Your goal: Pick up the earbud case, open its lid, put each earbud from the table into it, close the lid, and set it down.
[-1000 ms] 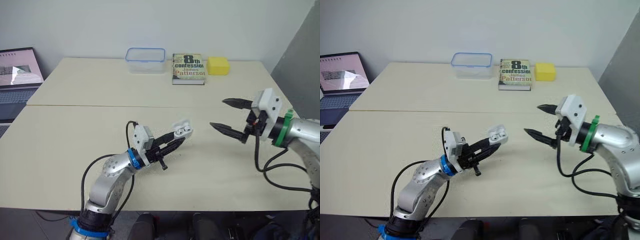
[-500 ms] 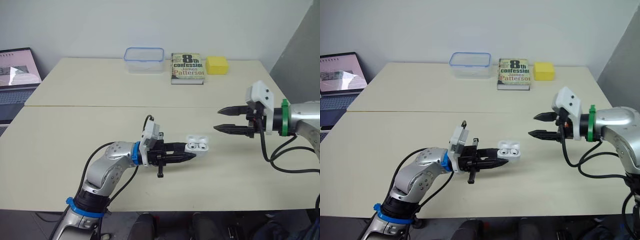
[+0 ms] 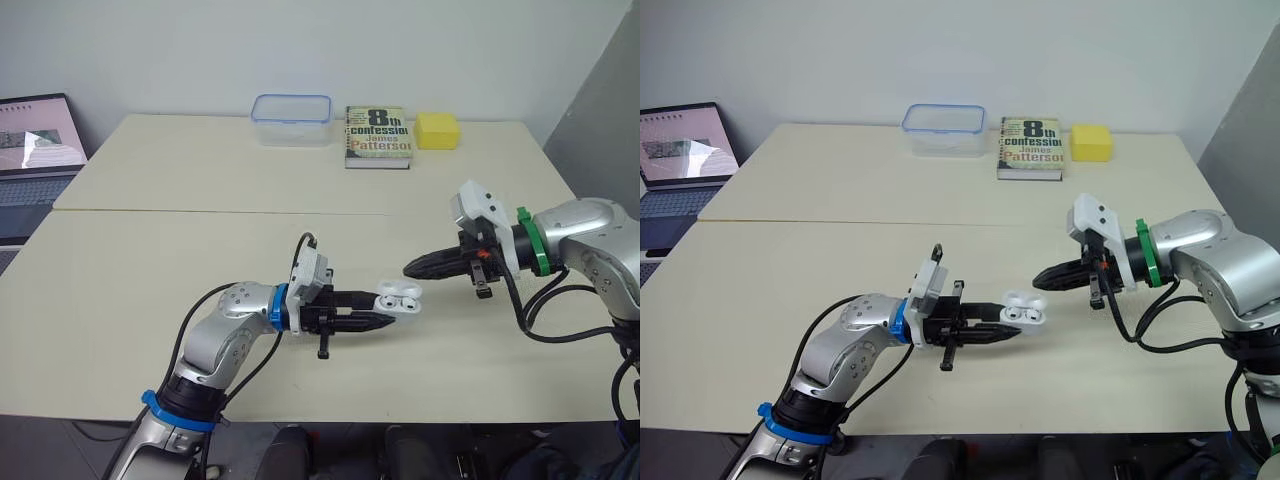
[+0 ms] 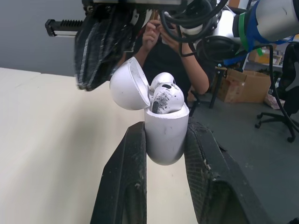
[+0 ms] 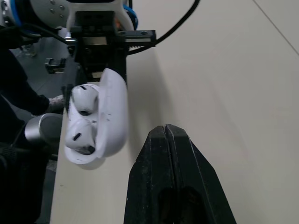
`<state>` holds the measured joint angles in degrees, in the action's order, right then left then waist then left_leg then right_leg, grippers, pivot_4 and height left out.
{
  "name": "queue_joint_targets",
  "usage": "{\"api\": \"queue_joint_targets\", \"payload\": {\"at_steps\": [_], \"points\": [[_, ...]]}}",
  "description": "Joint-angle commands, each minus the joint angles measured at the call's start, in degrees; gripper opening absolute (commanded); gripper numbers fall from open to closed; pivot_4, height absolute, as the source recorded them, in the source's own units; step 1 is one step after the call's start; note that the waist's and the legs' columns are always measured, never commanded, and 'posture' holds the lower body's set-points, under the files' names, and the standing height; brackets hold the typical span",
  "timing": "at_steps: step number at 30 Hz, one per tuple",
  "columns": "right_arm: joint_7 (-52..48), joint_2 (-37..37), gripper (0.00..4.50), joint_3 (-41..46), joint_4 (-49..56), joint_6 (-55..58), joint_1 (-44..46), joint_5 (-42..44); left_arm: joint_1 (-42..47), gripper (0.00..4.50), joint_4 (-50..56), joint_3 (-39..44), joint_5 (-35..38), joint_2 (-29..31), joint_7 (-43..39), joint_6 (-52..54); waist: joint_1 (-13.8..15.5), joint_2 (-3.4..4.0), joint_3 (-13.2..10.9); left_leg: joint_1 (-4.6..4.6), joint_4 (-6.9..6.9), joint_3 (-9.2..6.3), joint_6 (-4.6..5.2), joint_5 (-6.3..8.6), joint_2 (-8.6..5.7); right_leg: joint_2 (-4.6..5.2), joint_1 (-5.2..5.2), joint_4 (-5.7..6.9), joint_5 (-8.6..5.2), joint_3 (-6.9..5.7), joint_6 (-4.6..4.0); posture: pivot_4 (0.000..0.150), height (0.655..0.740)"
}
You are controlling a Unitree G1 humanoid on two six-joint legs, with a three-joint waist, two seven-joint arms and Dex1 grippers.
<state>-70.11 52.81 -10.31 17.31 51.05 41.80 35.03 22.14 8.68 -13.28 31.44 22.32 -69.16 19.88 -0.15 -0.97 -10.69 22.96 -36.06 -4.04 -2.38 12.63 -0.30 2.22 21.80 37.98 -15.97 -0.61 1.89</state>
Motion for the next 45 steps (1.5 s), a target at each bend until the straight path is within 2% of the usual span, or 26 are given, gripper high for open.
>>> {"api": "queue_joint_targets", "payload": {"at_steps": [1, 10, 16, 19, 22, 28, 32, 37, 39, 45], "points": [[-2.15, 1.50, 0.00, 1.88, 3.43, 1.44, 0.74, 2.64, 0.14, 0.74, 0.68, 0.19, -0.03, -0.38, -0.46, -1.48, 0.01, 0.00, 0.00, 0.00, 0.00, 0.00, 0.00, 0.00, 0.00, 0.00, 0.00, 0.00, 0.00, 0.00, -0.01, 0.150, 0.7400], [-2.45, 2.49, 0.00, 2.35, 7.44, 3.71, -0.83, 6.10, 0.53, 0.74, -0.62, 0.37, -0.93, -0.98, -0.48, -2.50, 0.02, 0.00, 0.00, 0.00, -0.01, -0.01, 0.00, 0.00, 0.00, 0.00, 0.00, 0.01, 0.00, -0.01, 0.00, 0.150, 0.7400], [-1.65, 2.64, 0.00, 2.05, 7.66, 1.82, -2.03, 4.17, 0.49, 0.74, -0.83, 1.24, -0.68, -1.33, 1.17, -0.55, 0.02, 0.00, 0.00, 0.00, -0.01, -0.01, 0.00, 0.00, -0.01, 0.00, -0.01, 0.01, 0.00, -0.01, 0.01, 0.150, 0.7400], [1.88, 1.56, 0.00, 2.56, 4.53, -1.46, -1.02, 0.01, 1.23, 0.74, -1.38, 2.32, 1.54, -0.77, 4.71, 7.52, -0.01, 0.00, 0.00, -0.01, -0.01, -0.01, 0.00, 0.00, 0.00, 0.00, 0.00, 0.02, -0.01, -0.01, 0.01, 0.150, 0.7400], [3.10, 2.16, 0.00, 3.36, 2.25, -4.13, -1.43, -2.94, 2.75, 0.74, -2.51, 3.10, 4.70, 0.89, 8.88, 20.86, -0.07, 0.00, 0.00, -0.02, -0.01, -0.04, 0.00, 0.00, -0.01, -0.02, 0.00, 0.04, -0.01, -0.03, 0.03, 0.150, 0.7400], [5.26, 3.92, 0.00, 5.44, 5.86, -6.75, -8.99, -5.15, 7.74, 0.74, -9.18, 5.37, 6.73, 1.31, 18.46, 42.07, 0.02, -0.05, -0.03, 0.03, 0.00, -0.11, 0.00, 0.00, -0.02, -0.01, 0.01, 0.02, -0.02, -0.09, 0.05, 0.150, 0.7400], [7.16, 3.67, 0.00, 6.14, 9.18, -6.51, -12.84, -5.03, 11.54, 0.74, -15.75, 7.26, 5.81, 0.10, 22.39, 48.29, 0.00, -0.06, -0.03, 0.04, -0.02, -0.17, 0.00, 0.00, -0.02, -0.01, 0.05, 0.08, -0.02, -0.06, 0.06, 0.150, 0.7400], [8.20, 3.98, 0.00, 6.00, 11.69, -6.78, -15.53, -5.51, 13.08, 0.74, -20.07, 6.23, 3.75, 1.32, 22.57, 49.55, -0.24, -0.06, -0.03, -0.04, 0.01, -0.18, -0.01, 0.00, -0.02, -0.02, 0.02, 0.08, -0.02, -0.02, 0.06, 0.150, 0.7400], [8.44, 4.04, 0.00, 5.85, 11.91, -7.08, -15.86, -5.94, 12.67, 1.47, -19.97, 5.79, 3.39, 2.25, 22.16, 49.47, -0.28, -0.05, -0.03, -0.04, 0.00, -0.17, -0.02, -0.01, -0.02, -0.01, 0.03, 0.10, -0.02, 0.02, 0.05, 0.150, 0.7400], [8.71, 3.75, 0.00, 6.08, 12.22, -7.47, -15.91, -6.35, 9.18, 3.18, -15.14, 6.61, 3.09, 6.30, 22.07, 48.70, -0.51, -0.03, -0.01, -0.10, 0.00, -0.19, -0.02, -0.01, 0.02, -0.01, 0.00, 0.10, -0.02, 0.04, 0.05, 0.150, 0.7400]]}}
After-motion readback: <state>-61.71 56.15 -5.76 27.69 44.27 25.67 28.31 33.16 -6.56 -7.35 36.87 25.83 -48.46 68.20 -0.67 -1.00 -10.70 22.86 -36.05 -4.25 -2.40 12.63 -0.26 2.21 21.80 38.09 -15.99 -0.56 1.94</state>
